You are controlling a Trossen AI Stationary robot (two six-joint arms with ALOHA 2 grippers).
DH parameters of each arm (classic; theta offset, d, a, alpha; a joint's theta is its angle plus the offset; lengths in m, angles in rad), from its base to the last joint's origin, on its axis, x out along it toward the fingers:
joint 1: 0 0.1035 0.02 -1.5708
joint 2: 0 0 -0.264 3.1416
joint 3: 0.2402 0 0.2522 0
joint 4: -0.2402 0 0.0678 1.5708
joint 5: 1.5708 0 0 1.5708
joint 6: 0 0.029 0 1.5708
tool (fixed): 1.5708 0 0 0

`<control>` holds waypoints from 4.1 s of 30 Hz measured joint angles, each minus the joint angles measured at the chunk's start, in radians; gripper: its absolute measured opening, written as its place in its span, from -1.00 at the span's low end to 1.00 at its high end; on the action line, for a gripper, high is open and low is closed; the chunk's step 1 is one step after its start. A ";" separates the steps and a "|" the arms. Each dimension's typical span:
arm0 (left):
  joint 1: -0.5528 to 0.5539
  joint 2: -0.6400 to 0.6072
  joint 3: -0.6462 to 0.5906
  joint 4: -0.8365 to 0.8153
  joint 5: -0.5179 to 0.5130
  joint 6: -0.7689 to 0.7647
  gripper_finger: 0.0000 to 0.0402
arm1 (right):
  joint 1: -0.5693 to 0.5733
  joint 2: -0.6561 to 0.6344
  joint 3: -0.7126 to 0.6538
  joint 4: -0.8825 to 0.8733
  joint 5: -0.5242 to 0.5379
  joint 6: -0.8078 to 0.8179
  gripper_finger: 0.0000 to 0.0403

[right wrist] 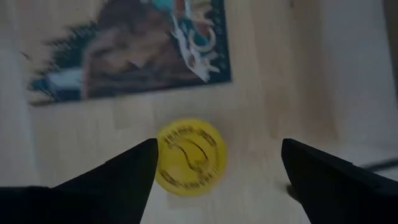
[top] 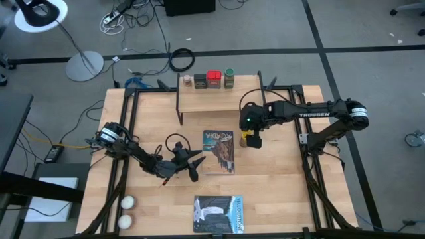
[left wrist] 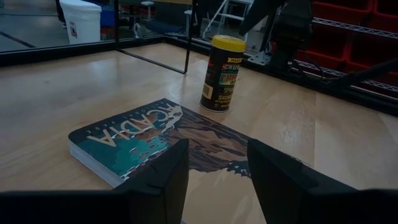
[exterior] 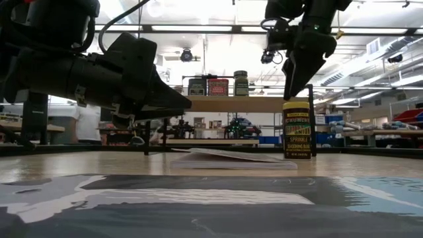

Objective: Shelf spices
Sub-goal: Put the yellow seasoning bottle on the shelf

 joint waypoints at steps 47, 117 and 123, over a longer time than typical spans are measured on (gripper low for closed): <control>0.002 0.000 0.000 -0.008 0.000 0.001 -0.17 | -0.038 0.195 0.001 -0.023 -0.162 0.007 0.07; 0.006 0.000 0.000 -0.026 0.003 -0.006 -0.17 | -0.606 0.351 0.705 -0.293 -0.180 -0.368 0.07; 0.014 0.000 0.000 -0.026 0.003 -0.008 -0.17 | -0.603 0.352 0.705 -0.298 -0.179 -0.368 0.24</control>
